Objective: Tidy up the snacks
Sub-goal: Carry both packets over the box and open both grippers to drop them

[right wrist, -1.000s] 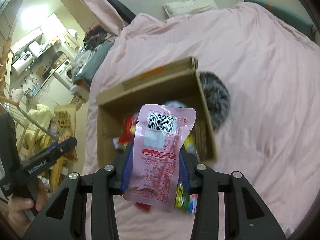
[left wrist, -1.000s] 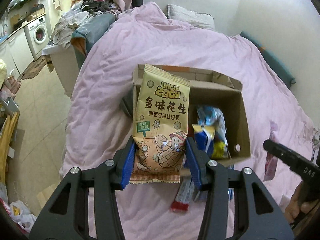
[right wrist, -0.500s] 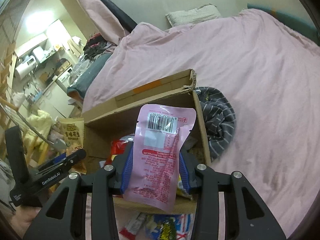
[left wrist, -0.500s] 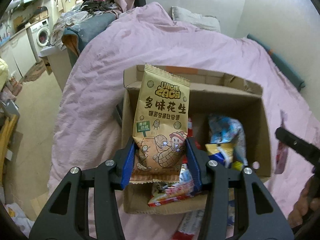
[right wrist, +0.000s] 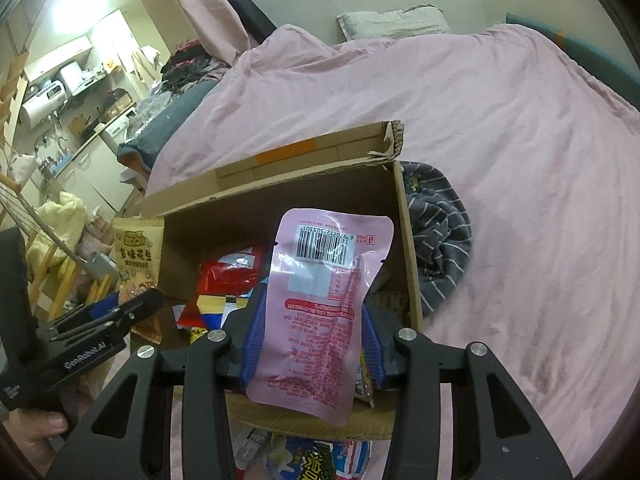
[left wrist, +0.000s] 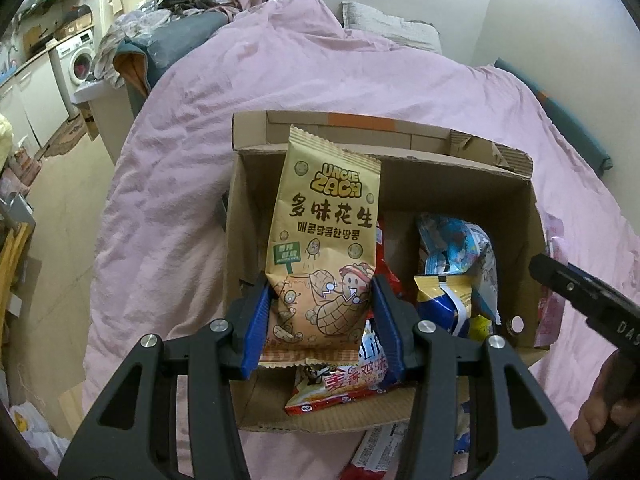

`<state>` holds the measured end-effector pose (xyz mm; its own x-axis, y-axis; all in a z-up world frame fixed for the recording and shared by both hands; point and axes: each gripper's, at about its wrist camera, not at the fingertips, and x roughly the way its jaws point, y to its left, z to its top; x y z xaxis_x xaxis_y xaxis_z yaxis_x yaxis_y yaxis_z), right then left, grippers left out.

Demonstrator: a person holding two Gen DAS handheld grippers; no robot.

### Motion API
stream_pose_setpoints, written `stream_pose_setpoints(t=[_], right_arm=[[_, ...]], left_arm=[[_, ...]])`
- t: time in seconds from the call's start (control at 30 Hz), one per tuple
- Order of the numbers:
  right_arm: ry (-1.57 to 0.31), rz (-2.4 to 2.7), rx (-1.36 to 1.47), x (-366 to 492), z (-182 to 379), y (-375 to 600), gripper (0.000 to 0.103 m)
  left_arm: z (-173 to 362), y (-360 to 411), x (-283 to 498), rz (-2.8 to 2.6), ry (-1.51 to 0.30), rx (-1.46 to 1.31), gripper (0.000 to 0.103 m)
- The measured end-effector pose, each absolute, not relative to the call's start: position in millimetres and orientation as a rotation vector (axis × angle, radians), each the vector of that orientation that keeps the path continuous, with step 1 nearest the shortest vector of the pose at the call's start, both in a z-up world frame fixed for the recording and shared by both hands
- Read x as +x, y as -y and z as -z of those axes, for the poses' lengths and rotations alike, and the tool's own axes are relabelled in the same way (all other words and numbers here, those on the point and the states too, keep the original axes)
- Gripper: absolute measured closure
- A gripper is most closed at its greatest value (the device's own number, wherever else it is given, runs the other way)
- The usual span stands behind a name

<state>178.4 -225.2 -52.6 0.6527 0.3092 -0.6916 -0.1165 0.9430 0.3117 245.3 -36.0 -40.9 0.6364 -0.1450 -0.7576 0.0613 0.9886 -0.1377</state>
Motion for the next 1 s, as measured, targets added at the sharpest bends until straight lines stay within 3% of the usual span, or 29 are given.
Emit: stream_pose_setpoints(t=[0.6, 0.67, 0.73, 0.8, 0.83, 1.0], right_arm=[[-0.847, -0.234, 0.27, 181, 58, 227, 0.049], [-0.844, -0.233, 0.272, 181, 58, 228, 0.046], [-0.835, -0.226, 0.272, 181, 57, 228, 0.035], [-0.815, -0.224, 0.269, 180, 54, 229, 0.023], [-0.807, -0.225, 0.272, 179, 53, 229, 0.016], [-0.795, -0.234, 0.283, 178, 50, 230, 0.014]], left_arm=[[40, 35, 242, 0.121, -0.882, -0.092, 0.057], [40, 36, 242, 0.13, -0.883, -0.088, 0.05], [38, 37, 240, 0.137, -0.871, -0.085, 0.031], [33, 39, 237, 0.125, -0.838, -0.074, 0.023], [31, 40, 235, 0.12, -0.822, -0.064, 0.022], [26, 45, 233, 0.118, -0.794, -0.025, 0.021]])
